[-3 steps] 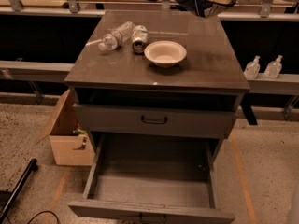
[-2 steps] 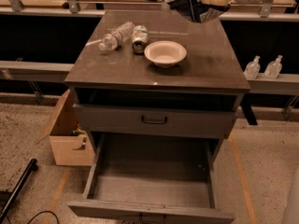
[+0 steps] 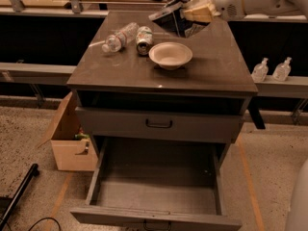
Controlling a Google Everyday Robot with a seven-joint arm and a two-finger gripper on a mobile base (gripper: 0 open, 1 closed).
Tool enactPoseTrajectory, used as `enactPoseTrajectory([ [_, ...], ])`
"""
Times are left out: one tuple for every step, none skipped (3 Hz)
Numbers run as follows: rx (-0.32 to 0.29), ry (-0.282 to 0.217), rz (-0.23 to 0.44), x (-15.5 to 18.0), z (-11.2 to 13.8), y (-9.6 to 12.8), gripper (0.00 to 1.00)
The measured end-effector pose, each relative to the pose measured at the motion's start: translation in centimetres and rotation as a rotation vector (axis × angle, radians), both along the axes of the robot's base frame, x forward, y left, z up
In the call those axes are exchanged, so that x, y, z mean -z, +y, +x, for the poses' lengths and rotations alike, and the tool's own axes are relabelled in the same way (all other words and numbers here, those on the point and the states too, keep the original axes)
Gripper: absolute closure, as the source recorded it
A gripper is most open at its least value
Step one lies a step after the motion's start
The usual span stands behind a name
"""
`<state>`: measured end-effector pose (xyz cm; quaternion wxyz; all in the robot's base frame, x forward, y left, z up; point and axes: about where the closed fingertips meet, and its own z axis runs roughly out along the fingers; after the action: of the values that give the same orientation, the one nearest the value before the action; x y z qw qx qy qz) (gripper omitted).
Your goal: Place blue chip bag into paper bowl
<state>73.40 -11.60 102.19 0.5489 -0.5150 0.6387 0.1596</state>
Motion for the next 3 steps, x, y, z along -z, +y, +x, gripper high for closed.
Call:
enactPoseTrajectory([
  [-0.059,0.014,0.002,2.1,-0.1,2.3,1.00],
  [-0.093,0.045,-0.006,3.8,-0.9,3.3,1.00],
  [-0.104,0.042,-0.019,5.4,-1.0,3.8,0.83],
])
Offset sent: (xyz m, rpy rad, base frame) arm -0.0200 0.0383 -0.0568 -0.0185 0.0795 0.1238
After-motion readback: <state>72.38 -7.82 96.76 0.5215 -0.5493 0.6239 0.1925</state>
